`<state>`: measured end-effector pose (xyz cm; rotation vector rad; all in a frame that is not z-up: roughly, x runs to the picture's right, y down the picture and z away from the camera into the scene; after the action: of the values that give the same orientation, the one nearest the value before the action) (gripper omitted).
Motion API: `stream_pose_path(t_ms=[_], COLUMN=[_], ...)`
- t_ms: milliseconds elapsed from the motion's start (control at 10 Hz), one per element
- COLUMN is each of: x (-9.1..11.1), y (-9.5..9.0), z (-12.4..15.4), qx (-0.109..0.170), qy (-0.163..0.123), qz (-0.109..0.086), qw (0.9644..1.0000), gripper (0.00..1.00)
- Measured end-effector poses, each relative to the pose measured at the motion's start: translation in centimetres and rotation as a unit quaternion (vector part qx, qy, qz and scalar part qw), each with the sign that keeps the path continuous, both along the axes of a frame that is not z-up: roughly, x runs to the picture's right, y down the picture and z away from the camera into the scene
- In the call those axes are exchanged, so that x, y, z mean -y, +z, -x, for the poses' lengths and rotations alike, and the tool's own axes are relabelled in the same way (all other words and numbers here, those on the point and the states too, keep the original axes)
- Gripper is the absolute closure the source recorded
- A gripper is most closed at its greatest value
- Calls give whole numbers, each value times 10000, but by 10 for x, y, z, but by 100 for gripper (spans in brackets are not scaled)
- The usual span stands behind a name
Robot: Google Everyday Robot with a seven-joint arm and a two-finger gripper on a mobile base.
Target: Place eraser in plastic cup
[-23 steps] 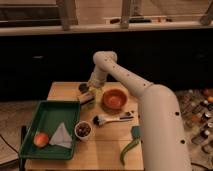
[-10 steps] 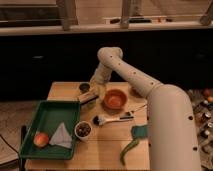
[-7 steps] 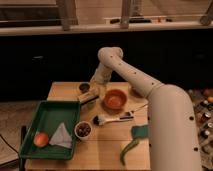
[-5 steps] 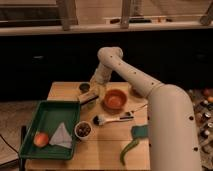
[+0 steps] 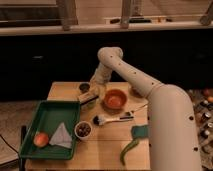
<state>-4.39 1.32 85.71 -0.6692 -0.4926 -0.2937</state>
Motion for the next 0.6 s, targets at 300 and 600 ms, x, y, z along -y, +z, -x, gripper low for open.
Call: stream_pose_path(t_ms=[300, 600], x=[0, 0], y=[0, 0], z=[0, 0], qx=[-1, 0], qy=[1, 1], qz=[0, -1], qw=[10000, 10000], gripper=[20, 20])
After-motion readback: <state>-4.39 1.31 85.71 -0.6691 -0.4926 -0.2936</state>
